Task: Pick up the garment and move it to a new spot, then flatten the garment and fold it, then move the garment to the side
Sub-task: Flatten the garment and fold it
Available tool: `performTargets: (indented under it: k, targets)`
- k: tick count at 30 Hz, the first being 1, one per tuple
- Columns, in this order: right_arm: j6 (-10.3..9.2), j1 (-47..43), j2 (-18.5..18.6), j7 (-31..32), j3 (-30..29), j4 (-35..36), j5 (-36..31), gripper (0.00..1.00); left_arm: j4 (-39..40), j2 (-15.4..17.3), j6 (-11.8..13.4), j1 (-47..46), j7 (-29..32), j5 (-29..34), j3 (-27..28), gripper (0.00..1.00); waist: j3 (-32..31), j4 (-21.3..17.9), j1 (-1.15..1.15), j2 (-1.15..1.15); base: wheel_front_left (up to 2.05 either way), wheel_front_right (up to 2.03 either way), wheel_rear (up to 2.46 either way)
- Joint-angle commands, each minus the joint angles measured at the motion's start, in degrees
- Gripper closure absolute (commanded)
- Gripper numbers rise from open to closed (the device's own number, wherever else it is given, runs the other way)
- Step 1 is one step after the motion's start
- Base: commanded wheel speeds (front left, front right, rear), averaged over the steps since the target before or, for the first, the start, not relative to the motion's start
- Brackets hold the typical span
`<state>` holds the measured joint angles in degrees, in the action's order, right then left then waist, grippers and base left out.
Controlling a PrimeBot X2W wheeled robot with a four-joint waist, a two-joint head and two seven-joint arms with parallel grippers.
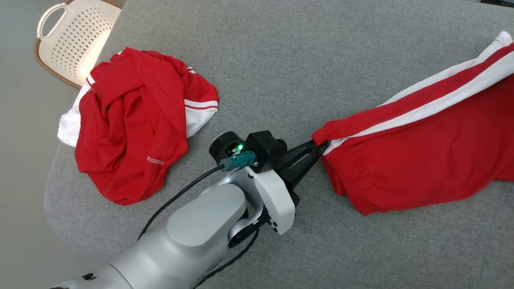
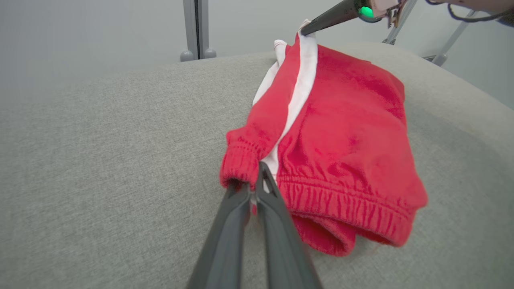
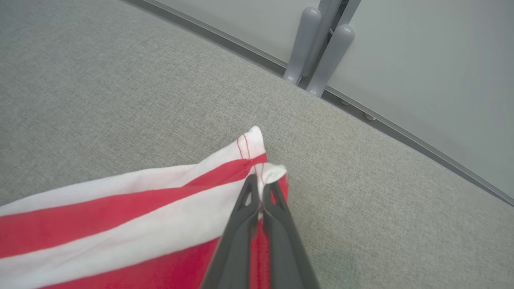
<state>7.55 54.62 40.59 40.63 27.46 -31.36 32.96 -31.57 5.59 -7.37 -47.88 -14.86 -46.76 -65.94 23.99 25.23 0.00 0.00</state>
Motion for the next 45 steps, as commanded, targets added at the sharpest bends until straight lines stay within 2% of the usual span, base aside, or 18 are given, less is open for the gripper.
performTargets:
  k: [1, 5, 6, 7, 8, 9, 10, 18, 28, 32, 37, 40, 45]
  targets:
    - [-0.11, 0.7, 0.1, -0.6, 0.1, -0.3, 0.0, 1.0, -0.1, 0.1, -0.1, -1.3, -0.3, -0.4, 0.0, 1.0, 0.1, -0.1, 0.0, 0.0, 0.0, 0.0, 0.0]
    - [-0.11, 2.2, -0.4, -3.2, 0.8, -1.6, -0.1, 1.0, 0.0, 0.0, -0.1, -2.1, -0.4, -1.0, -0.6, 1.0, 0.5, 0.0, 0.0, 0.0, 0.0, 0.0, 0.0]
    - [-0.11, 3.1, -0.5, -4.8, 0.7, -2.8, -0.8, 0.0, -0.2, -0.1, -0.1, -2.1, -0.4, -1.9, -0.6, 1.0, 0.6, 0.1, 0.0, 0.0, 0.0, 0.0, 0.0]
    - [-0.11, 3.4, -0.8, -5.6, 0.6, -3.5, -1.1, 0.0, -0.3, -0.2, -0.1, -2.0, -0.4, -2.3, -0.6, 0.98, 0.7, 0.1, 0.0, 0.0, 0.0, 0.0, 0.0]
    - [-0.11, 3.8, -1.3, -6.4, 0.7, -4.1, -1.4, 0.0, -0.4, -0.2, -0.1, -2.1, -0.4, -2.6, -0.4, 0.66, 0.7, 0.2, 0.0, 0.0, 0.0, 0.0, 0.0]
    - [-0.11, 4.3, -1.6, -7.2, 0.7, -4.6, -1.7, 0.0, -0.6, -0.3, -0.1, -2.3, -0.4, -2.9, 0.0, 0.04, 0.7, 0.2, 0.0, 0.0, 0.0, 0.0, 0.0]
    - [-0.11, 4.6, -1.7, -8.1, 0.8, -5.3, -2.2, 0.0, -0.9, -0.3, -0.1, -2.3, -0.4, -3.2, 0.0, 0.0, 0.8, 0.2, 0.0, 0.0, 0.0, 0.0, 0.0]
    - [-0.11, 3.7, -3.4, -13.9, 0.5, -10.8, -4.0, 0.0, -2.1, 0.1, -0.1, -0.9, -0.4, -2.2, 2.5, 0.0, -1.0, -1.0, 0.0, 0.0, 0.0, 0.0, 0.0]
    - [-0.11, -2.3, -8.2, -30.5, -2.3, -13.1, -2.7, 0.0, -3.4, 3.7, 0.0, 3.5, -0.4, -0.5, 9.3, 0.0, -7.3, -5.0, 0.0, 0.0, 0.0, 0.0, 0.0]
    - [-0.11, -5.3, -9.8, -37.6, -3.3, -12.4, -1.8, 0.0, -2.3, 5.1, 1.2, 5.4, -0.4, 0.2, 14.3, 0.0, -10.0, -6.8, 0.0, 0.0, 0.0, 0.0, 0.0]
    - [-0.11, -9.5, -11.9, -45.5, -4.5, -10.5, -0.2, 0.0, 2.3, 6.3, 3.5, 9.1, -0.3, 2.5, 23.5, 0.0, -13.1, -9.4, 0.0, 0.0, 0.0, 0.0, 0.0]
    - [-0.1, -13.0, -12.8, -49.6, -4.7, -8.6, 0.2, 0.0, 5.7, 5.8, 5.0, 12.9, -0.3, 4.6, 29.7, 0.0, -14.8, -11.1, 0.0, 0.0, 0.0, 0.0, 0.0]
    - [-0.1, -18.4, -13.2, -54.0, -3.8, -5.3, -2.9, 0.0, 9.4, 5.1, 5.2, 18.6, -0.3, 8.5, 35.8, 0.0, -17.0, -13.4, 0.0, 0.0, 0.0, 0.0, 0.0]
